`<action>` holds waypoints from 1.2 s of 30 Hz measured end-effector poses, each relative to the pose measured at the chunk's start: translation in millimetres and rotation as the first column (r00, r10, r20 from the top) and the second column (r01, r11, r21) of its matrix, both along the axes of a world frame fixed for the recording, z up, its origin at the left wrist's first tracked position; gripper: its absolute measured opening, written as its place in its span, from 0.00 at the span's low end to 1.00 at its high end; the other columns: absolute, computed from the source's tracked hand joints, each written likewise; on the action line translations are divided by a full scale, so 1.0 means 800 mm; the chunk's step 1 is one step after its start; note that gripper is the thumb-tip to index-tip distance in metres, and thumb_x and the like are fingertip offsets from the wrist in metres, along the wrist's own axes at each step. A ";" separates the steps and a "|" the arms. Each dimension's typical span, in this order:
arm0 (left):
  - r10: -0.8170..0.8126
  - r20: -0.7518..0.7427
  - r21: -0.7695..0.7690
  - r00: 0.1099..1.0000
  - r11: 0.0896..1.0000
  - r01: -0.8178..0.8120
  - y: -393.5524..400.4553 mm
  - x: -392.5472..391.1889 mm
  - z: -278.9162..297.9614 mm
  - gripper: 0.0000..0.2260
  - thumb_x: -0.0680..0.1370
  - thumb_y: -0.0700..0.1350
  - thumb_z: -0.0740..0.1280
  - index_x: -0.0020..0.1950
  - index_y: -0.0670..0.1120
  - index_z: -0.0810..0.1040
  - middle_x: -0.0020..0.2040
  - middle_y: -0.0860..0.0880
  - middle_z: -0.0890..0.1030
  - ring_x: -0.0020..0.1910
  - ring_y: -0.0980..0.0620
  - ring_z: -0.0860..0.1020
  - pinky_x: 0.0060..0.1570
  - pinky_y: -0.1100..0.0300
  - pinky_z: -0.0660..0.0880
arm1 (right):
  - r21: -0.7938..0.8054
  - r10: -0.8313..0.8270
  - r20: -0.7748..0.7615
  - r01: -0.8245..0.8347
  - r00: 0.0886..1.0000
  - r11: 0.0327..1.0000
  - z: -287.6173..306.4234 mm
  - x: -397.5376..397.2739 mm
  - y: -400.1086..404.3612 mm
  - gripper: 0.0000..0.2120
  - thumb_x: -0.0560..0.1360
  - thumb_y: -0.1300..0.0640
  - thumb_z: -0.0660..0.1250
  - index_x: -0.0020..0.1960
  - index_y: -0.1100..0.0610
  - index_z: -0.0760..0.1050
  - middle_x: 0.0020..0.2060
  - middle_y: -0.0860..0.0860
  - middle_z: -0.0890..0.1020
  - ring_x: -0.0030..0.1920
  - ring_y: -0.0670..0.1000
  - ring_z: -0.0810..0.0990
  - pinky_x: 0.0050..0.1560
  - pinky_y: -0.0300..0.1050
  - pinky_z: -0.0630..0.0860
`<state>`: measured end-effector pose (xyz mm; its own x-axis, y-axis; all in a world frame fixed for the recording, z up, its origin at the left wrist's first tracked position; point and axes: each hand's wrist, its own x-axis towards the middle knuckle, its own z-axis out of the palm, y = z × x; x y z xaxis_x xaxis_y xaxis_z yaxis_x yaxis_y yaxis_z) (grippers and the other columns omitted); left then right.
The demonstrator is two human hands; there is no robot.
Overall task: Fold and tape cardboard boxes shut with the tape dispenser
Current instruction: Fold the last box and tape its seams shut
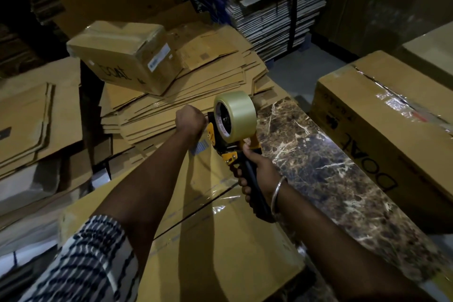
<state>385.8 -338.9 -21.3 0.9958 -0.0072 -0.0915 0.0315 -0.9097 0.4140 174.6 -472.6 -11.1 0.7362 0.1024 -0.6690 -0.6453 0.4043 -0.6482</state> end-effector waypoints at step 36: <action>-0.205 0.089 -0.050 0.975 0.976 0.210 0.031 -0.040 -0.029 0.12 0.82 0.52 0.65 0.62 0.49 0.79 0.57 0.43 0.83 0.57 0.42 0.79 0.53 0.49 0.78 | -0.054 0.075 -0.031 -0.076 0.997 0.996 0.015 -0.120 -0.047 0.29 0.70 0.31 0.61 0.34 0.59 0.70 0.26 0.54 0.66 0.21 0.51 0.60 0.23 0.38 0.57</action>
<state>353.7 -313.7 -44.3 0.9760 -0.2178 -0.0020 -0.1925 -0.8667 0.4602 78.3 -510.2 0.6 0.7079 0.1193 -0.6961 -0.6914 0.3181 -0.6487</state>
